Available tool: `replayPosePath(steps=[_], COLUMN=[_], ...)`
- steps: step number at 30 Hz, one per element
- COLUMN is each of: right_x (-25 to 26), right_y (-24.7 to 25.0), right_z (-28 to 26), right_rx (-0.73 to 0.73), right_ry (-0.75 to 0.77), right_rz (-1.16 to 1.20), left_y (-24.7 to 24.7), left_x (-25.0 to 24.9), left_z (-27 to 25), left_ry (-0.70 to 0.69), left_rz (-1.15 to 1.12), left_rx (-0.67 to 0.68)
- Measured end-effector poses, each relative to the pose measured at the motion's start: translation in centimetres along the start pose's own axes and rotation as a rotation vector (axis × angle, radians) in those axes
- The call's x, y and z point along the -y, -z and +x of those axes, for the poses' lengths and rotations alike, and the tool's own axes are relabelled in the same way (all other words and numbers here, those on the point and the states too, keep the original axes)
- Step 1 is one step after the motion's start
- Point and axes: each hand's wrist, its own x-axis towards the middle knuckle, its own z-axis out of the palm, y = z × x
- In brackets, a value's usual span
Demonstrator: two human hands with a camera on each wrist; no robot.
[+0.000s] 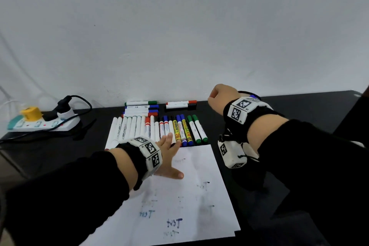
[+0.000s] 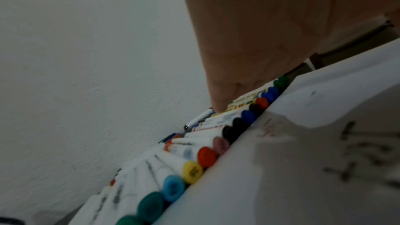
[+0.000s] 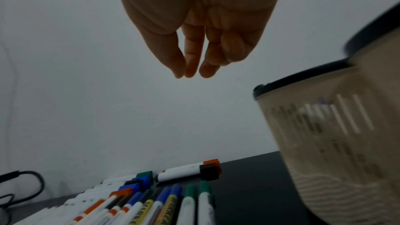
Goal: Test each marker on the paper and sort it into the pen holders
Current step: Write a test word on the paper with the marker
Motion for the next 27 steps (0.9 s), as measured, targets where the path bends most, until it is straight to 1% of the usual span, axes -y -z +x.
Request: replayPosePath(steps=[6, 12, 17, 20, 26, 27], right_x=[2.5, 3.6, 4.2, 4.6, 5.0, 5.2], right_y=[-3.6, -7.7, -9.4, -10.6, -13.0, -13.4], right_z=[2.4, 7.5, 12.0, 13.6, 16.5, 16.8], right_rx=[0.129, 0.258, 0.274, 0.316, 0.334, 0.349], right_ry=[0.083, 0.121, 0.173, 0.192, 0.286, 0.282], right_rz=[-0.071, -0.229, -0.392, -0.446, -0.712, -0.746], left_y=[-1.1, -1.9, -2.0, -2.3, -2.1, -2.1], left_x=[3.5, 5.0, 5.1, 5.2, 5.2, 5.1], left_z=[0.9, 1.6, 2.0, 2.3, 2.4, 2.4], left_ry=[0.098, 0.080, 0.067, 0.063, 0.063, 0.062], left_rz=[-0.063, -0.102, -0.103, -0.098, -0.083, -0.080], left_rx=[0.010, 0.002, 0.014, 0.019, 0.043, 0.045])
